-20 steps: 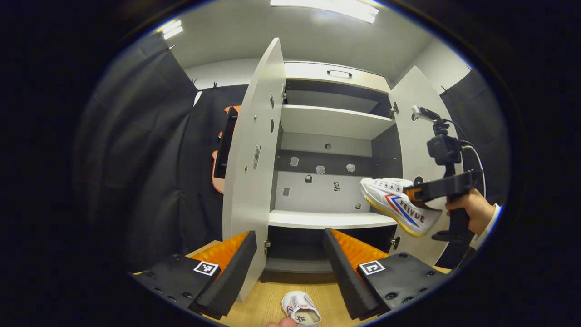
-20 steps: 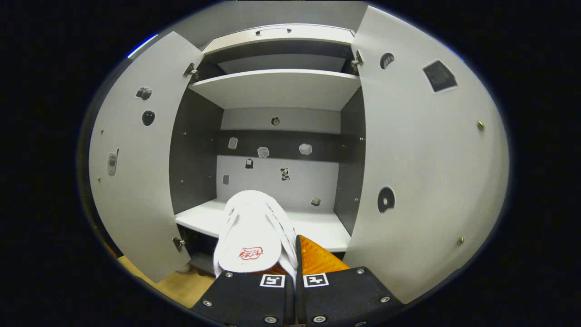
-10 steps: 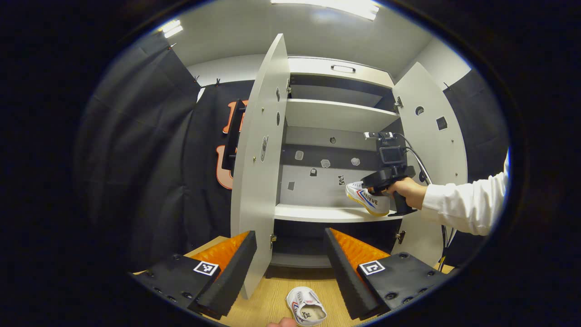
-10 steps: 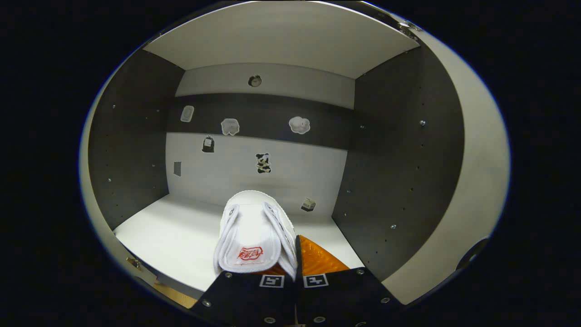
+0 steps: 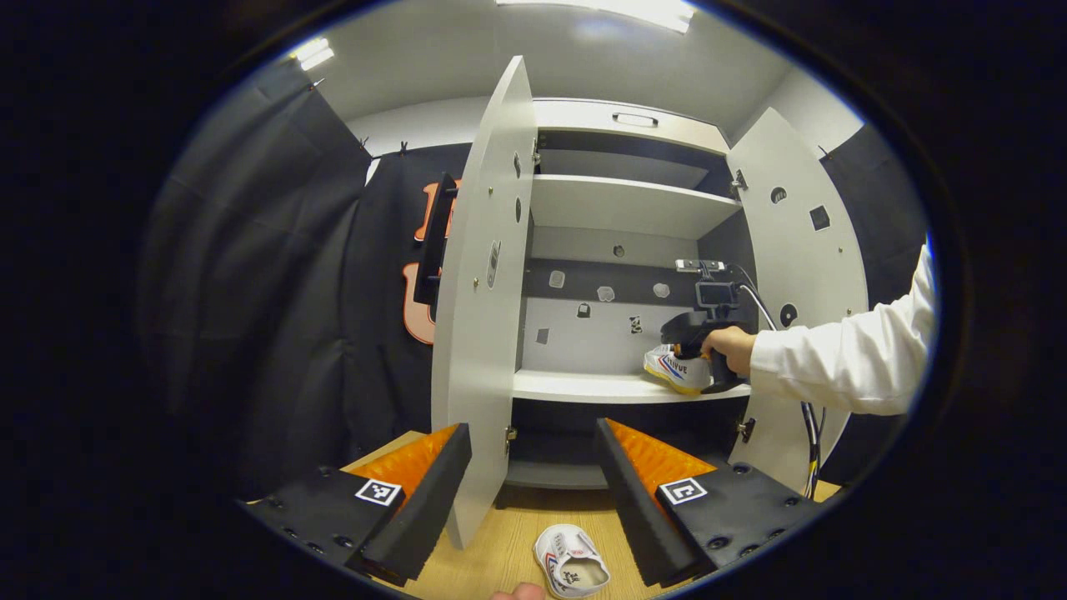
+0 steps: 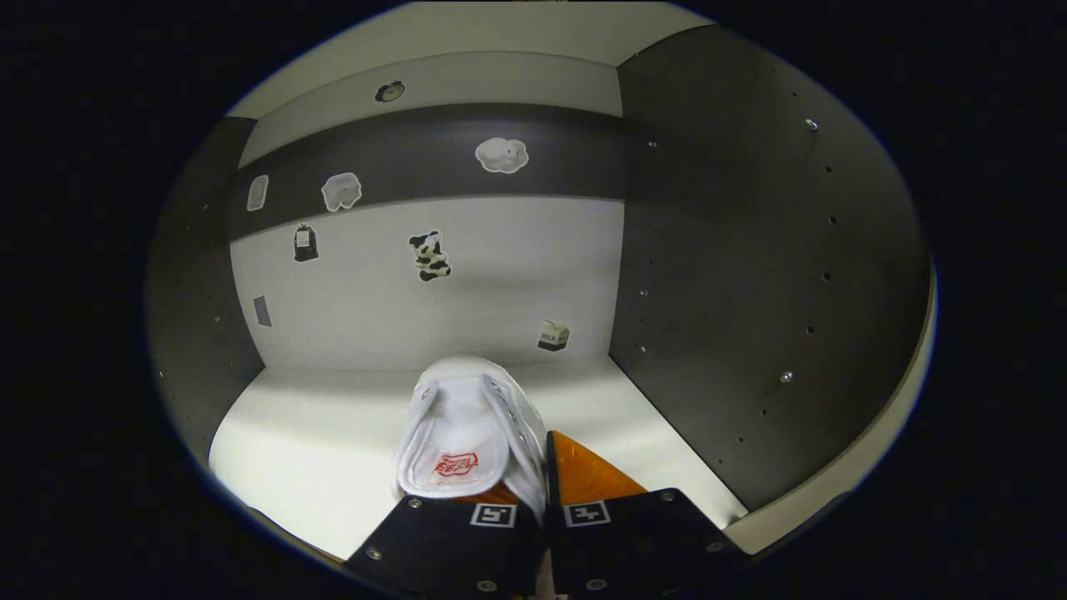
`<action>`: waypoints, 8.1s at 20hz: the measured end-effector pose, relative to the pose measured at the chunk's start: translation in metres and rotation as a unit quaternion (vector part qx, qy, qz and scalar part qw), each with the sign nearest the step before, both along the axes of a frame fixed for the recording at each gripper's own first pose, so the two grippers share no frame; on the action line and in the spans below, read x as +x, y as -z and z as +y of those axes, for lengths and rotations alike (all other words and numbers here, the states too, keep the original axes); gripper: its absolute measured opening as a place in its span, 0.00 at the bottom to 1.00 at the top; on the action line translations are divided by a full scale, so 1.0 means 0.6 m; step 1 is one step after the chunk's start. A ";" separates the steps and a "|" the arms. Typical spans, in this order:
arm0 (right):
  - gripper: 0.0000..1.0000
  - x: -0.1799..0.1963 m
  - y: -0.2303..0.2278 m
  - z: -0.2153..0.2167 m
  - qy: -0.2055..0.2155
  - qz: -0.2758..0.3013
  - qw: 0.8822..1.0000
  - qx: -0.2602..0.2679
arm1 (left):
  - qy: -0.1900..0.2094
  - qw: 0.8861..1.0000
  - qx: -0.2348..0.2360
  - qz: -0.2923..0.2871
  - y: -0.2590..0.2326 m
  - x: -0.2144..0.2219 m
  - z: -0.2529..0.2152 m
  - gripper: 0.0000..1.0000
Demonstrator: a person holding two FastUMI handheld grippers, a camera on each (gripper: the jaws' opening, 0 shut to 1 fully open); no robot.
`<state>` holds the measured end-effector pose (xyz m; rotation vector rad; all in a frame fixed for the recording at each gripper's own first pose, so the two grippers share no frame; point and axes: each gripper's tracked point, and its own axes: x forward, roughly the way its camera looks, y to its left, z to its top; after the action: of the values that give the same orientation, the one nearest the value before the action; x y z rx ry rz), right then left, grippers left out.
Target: Grab one shoe with the right hand and put it into the shoe cabinet, grab the other shoe with the left hand and put it into the shoe cabinet; then close the right door with the right hand and the left door with the left hand.
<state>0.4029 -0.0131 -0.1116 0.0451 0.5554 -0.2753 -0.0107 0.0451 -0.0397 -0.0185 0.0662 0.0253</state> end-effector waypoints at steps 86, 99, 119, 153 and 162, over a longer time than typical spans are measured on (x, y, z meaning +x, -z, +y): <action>0.92 -0.653 -0.085 0.003 -0.133 -0.229 0.964 -0.024 | 0.016 0.976 -0.057 0.212 0.139 0.114 -0.098 0.10; 0.92 -0.671 -0.088 -0.038 -0.094 -0.225 0.969 -0.030 | 0.029 0.987 0.037 0.151 0.036 0.493 -0.183 0.09; 0.92 -0.731 -0.094 -0.006 -0.080 -0.204 0.976 -0.003 | -0.002 0.962 -0.038 0.270 0.148 0.639 -0.179 0.11; 0.92 -0.797 -0.132 -0.085 -0.024 -0.207 0.977 -0.038 | 0.137 0.988 -0.071 -0.001 -0.069 0.344 -0.140 0.96; 0.92 -0.747 -0.283 -0.186 -0.005 -0.247 0.962 -0.114 | 0.098 0.990 -0.103 -0.003 -0.083 0.121 -0.065 0.99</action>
<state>-0.0452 -0.1248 0.0582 -0.1100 0.0254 -0.3029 0.0618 0.0062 0.0102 -0.2175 0.0637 -0.1787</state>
